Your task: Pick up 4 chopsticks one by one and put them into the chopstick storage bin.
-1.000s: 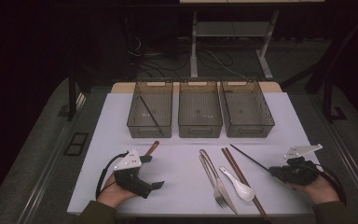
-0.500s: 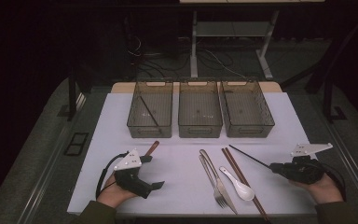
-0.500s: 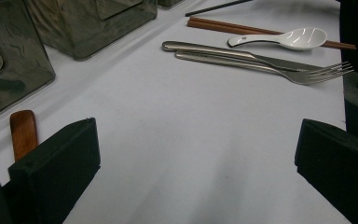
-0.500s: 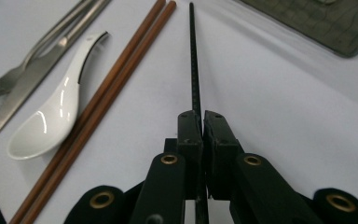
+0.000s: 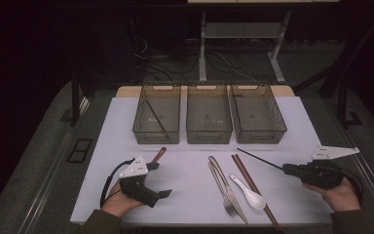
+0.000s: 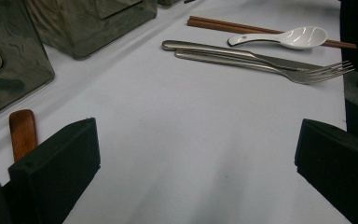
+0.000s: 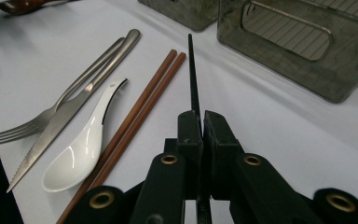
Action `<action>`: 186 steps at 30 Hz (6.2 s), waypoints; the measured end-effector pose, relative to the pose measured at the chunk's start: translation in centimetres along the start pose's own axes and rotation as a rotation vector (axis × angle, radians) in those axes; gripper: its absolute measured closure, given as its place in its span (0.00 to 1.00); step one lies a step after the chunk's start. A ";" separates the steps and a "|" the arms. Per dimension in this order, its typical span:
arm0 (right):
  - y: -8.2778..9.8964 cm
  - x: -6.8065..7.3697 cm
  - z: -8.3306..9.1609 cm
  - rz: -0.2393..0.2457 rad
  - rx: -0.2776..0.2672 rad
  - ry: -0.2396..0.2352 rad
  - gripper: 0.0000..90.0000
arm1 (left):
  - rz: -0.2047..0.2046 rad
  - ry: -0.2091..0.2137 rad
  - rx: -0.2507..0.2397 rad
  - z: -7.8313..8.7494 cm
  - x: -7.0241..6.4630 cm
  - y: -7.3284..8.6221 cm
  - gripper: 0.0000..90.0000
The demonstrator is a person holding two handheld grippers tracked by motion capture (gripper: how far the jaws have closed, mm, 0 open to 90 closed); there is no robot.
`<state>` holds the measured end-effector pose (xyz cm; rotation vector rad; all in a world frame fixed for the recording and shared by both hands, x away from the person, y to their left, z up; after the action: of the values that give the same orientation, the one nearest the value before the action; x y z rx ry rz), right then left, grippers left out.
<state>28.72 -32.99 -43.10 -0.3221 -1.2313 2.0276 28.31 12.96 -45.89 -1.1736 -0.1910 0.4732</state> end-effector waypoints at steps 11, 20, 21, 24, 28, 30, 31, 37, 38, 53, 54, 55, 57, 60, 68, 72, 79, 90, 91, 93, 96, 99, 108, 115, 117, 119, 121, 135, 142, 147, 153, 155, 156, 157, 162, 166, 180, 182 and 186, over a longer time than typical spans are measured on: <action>-1.2 0.5 -0.7 0.017 -0.025 -0.029 0.96 | -0.002 0.000 0.002 0.0 0.0 0.0 0.00; -2.6 1.2 -1.7 0.039 -0.045 -0.054 0.95 | 0.008 -0.001 -0.002 -0.1 0.0 0.0 0.00; -2.8 1.3 -1.8 0.041 -0.047 -0.056 0.95 | 0.010 -0.001 -0.003 -0.1 0.0 0.0 0.00; -3.4 1.5 -2.3 0.045 -0.053 -0.060 0.95 | 0.009 -0.002 -0.002 -0.1 0.0 0.0 0.00; -4.2 1.8 -2.9 0.049 -0.060 -0.069 0.96 | 0.009 -0.003 0.000 -0.1 0.0 0.1 0.00; -4.7 2.0 -3.3 0.052 -0.063 -0.071 0.95 | 0.010 -0.002 -0.003 -0.2 0.0 0.0 0.00; -4.9 2.1 -3.6 0.054 -0.064 -0.073 0.96 | 0.009 -0.002 -0.004 -0.1 0.0 0.0 0.00; -6.1 2.6 -4.7 0.059 -0.083 -0.086 0.95 | 0.011 -0.003 0.002 -0.1 0.0 0.1 0.00; -6.3 2.6 -4.9 0.062 -0.085 -0.082 0.95 | 0.011 -0.003 0.001 -0.1 0.0 0.1 0.00; -9.1 3.6 -7.8 0.078 -0.112 -0.084 0.95 | 0.012 -0.001 -0.008 -0.1 0.2 0.0 0.00; -9.3 3.7 -8.0 0.080 -0.109 -0.082 0.95 | 0.013 -0.001 -0.008 -0.1 0.2 0.0 0.00; -9.5 3.8 -8.2 0.086 -0.107 -0.083 0.95 | 0.013 -0.001 -0.009 -0.1 0.2 0.0 0.00; -10.0 3.9 -8.8 0.091 -0.106 -0.082 0.95 | 0.013 -0.002 -0.009 0.0 0.1 0.0 0.00; -10.7 4.1 -9.7 0.094 -0.095 -0.077 0.95 | 0.019 -0.002 -0.012 0.0 0.1 0.0 0.00; -12.9 4.9 -11.6 0.125 -0.066 -0.072 0.95 | 0.013 0.001 -0.013 -0.1 0.0 0.0 0.00; -14.0 5.1 -12.6 0.126 -0.063 -0.072 0.95 | 0.015 0.003 -0.012 -0.1 0.0 0.0 0.00; -15.8 5.6 -14.8 0.131 -0.049 -0.063 0.95 | 0.021 0.004 -0.014 -0.2 -0.1 -0.1 0.00; -17.6 6.6 -19.1 0.127 -0.003 -0.051 0.95 | 0.031 0.015 -0.026 -0.1 -0.2 -0.2 0.00; -17.8 6.6 -19.5 0.130 0.000 -0.050 0.95 | 0.029 0.016 -0.025 -0.1 -0.2 -0.2 0.00; -18.1 6.8 -20.2 0.137 0.012 -0.044 0.95 | 0.024 0.018 -0.020 -0.1 -0.2 -0.1 0.00; -18.5 7.1 -21.1 0.143 0.031 -0.039 0.95 | 0.029 0.019 -0.023 -0.1 -0.3 -0.2 0.00; -18.9 7.4 -22.1 0.144 0.043 -0.034 0.95 | 0.029 0.018 -0.024 -0.2 -0.3 -0.2 0.00; -19.8 7.9 -25.0 0.136 0.074 -0.015 0.95 | 0.027 0.021 -0.031 -0.2 -0.3 -0.2 0.00; -20.1 8.1 -27.5 0.129 0.100 0.008 0.95 | 0.024 0.026 -0.026 -0.2 -0.3 -0.2 0.00; -20.2 8.3 -28.2 0.129 0.107 0.021 0.95 | 0.023 0.026 -0.025 -0.2 -0.3 -0.2 0.00; -20.4 8.5 -28.9 0.121 0.110 0.022 0.95 | 0.022 0.026 -0.025 -0.2 -0.3 -0.2 0.00; -20.5 8.8 -29.6 0.121 0.118 0.031 0.95 | 0.021 0.027 -0.025 -0.1 -0.3 -0.2 0.00; -21.0 10.0 -33.4 0.102 0.162 0.080 0.95 | 0.020 0.033 -0.033 0.0 -0.4 -0.3 0.00; -21.3 9.9 -33.5 0.087 0.120 0.075 0.70 | 0.019 0.033 -0.035 0.0 -0.4 -0.3 0.00; -21.8 9.7 -32.8 0.072 0.107 0.069 0.60 | 0.014 0.032 -0.033 0.0 -0.4 -0.3 0.00; -22.2 9.4 -31.7 0.052 0.087 0.041 0.54 | 0.015 0.030 -0.032 0.0 -0.4 -0.3 0.00; -22.2 9.2 -31.3 0.051 0.085 0.042 0.53 | 0.021 0.030 -0.031 0.0 -0.4 -0.3 0.00; -22.2 9.0 -31.1 0.053 0.083 0.043 0.52 | 0.020 0.029 -0.031 0.0 -0.4 -0.3 0.00; -22.2 9.0 -30.9 0.049 0.083 0.038 0.51 | 0.022 0.028 -0.032 0.0 -0.4 -0.3 0.00; -22.1 8.7 -29.4 0.047 0.080 -0.003 0.52 | 0.020 0.024 -0.030 0.0 -0.3 -0.3 0.00; -21.9 8.4 -28.0 0.048 0.074 -0.022 0.50 | 0.020 0.024 -0.028 -0.1 -0.3 -0.2 0.00; -19.8 6.6 -22.6 0.089 0.050 -0.025 0.42 | 0.018 0.014 -0.016 -0.1 -0.2 -0.1 0.00; -19.4 6.4 -21.9 0.082 0.041 -0.031 0.41 | 0.018 0.013 -0.013 -0.1 -0.2 -0.1 0.00; -18.6 6.1 -21.0 0.090 0.037 -0.041 0.40 | 0.016 0.012 -0.013 -0.1 -0.2 -0.1 0.00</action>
<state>44.38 -9.73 -37.10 -0.3249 -1.2218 2.1411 28.19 12.78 -45.79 -1.1917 -0.1748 0.4790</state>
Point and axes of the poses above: each handheld gripper's, and its own axes: z roughly backward along the jaws, y roughly out of its underside, x roughly to its left, the point moved 5 cm from there along -z, roughly forward along the jaws, and after that the axes turned 8 degrees about -x, right-handed, at the moved point
